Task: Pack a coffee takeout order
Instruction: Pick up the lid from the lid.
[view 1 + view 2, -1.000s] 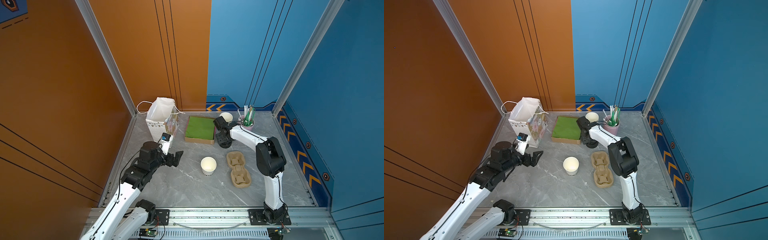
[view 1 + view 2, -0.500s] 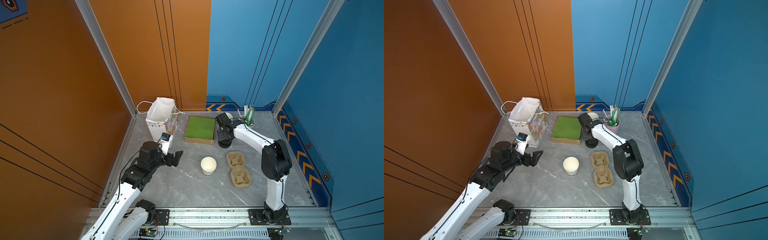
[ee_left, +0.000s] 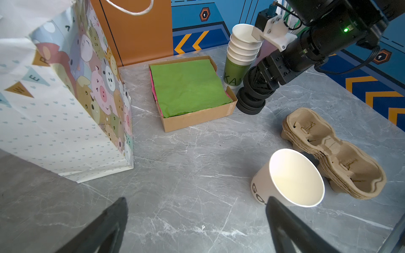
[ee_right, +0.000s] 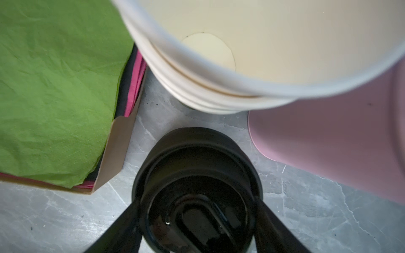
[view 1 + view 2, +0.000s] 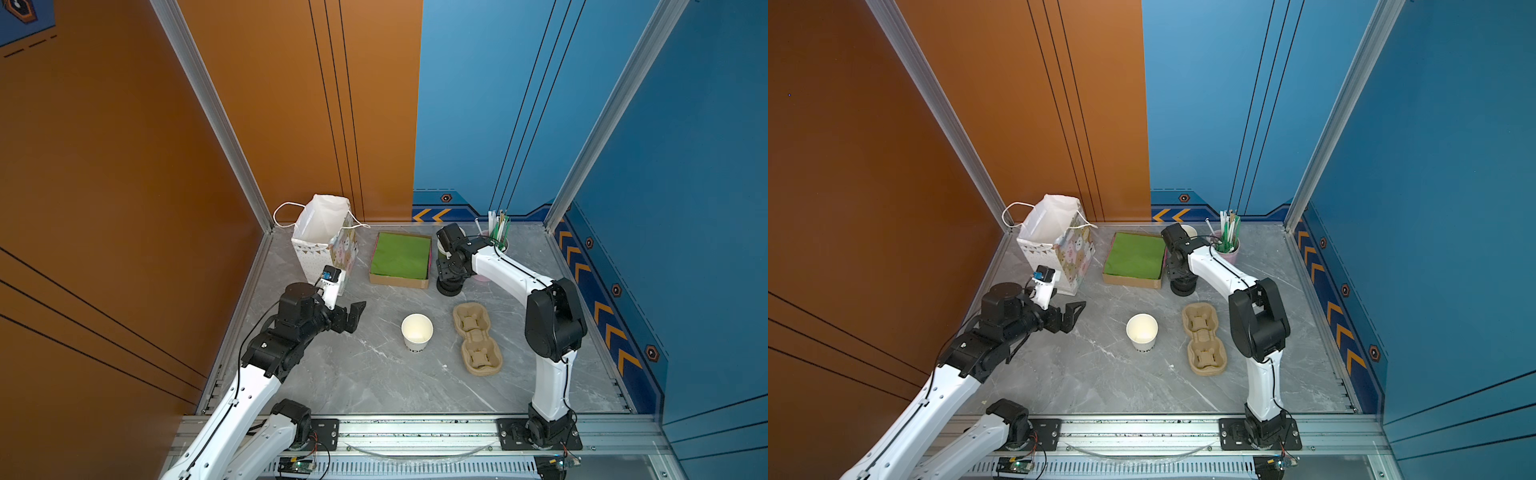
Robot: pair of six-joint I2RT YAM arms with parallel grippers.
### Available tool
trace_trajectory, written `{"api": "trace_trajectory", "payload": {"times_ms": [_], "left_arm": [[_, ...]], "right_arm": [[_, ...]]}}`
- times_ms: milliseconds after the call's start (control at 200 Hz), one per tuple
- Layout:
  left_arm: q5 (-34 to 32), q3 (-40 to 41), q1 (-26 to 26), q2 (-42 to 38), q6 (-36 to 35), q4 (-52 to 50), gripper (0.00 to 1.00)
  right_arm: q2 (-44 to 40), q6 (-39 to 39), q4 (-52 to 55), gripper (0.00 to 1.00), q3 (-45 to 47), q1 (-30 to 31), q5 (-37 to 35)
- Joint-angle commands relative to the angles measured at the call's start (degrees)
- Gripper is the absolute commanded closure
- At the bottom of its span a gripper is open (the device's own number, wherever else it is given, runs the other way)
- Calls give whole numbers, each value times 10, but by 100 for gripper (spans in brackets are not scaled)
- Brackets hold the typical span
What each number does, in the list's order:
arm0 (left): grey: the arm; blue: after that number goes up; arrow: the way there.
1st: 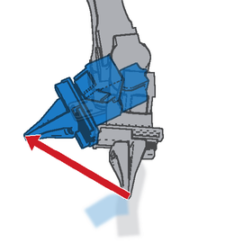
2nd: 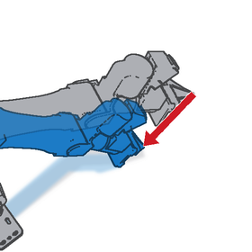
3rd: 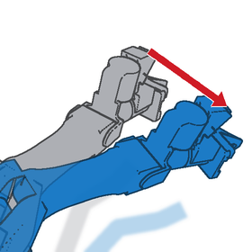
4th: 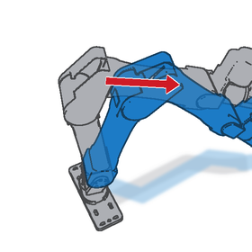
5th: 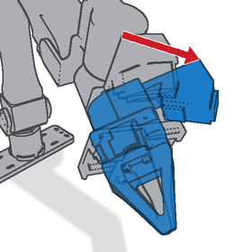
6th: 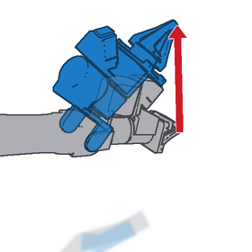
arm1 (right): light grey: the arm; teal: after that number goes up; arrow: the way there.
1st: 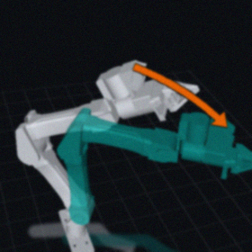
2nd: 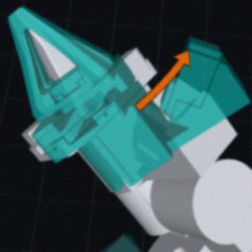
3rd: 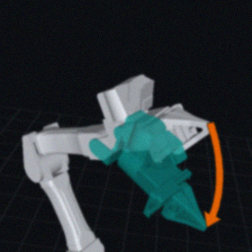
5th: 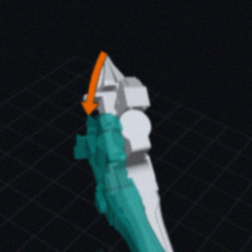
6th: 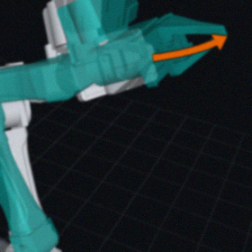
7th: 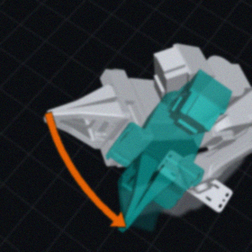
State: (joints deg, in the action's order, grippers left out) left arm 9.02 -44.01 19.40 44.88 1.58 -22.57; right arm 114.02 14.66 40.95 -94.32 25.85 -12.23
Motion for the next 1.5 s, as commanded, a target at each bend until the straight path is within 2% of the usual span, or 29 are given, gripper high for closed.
{"api": "trace_trajectory", "payload": {"times_ms": [0, 325, 621, 846, 1036, 1136, 1271, 1406, 1421, 1492], "left_arm": [[2, 8, -6, -1, 9, -8, 2], [2, 8, -7, -2, 10, -8, 2], [2, 8, -8, -5, 9, -8, 2], [5, 8, -8, -6, 11, -8, 2], [38, 3, -8, 5, 29, 15, 2], [75, 2, -8, 21, 71, 54, 1], [157, 7, -7, 61, 181, 174, 2], [246, -3, -5, 143, 305, 315, 13], [255, -6, -3, 153, 316, 329, 17], [287, -19, 5, 202, 359, 387, 24]], "right_arm": [[14, 19, 17, 26, -7, -8, 29], [63, 25, 26, 25, -27, -16, 47], [52, 26, 32, 26, -36, -17, 49], [-26, 28, 40, 27, -32, -11, 58], [-99, 37, 42, 27, -20, -5, 106], [-131, 37, 42, 27, -12, -3, 133], [-168, 41, 41, 27, 0, -2, 179], [-205, 51, 30, 27, 22, -2, 235], [-208, 53, 28, 27, 25, -2, 241], [-224, 61, 20, 27, 37, -2, 264]]}}
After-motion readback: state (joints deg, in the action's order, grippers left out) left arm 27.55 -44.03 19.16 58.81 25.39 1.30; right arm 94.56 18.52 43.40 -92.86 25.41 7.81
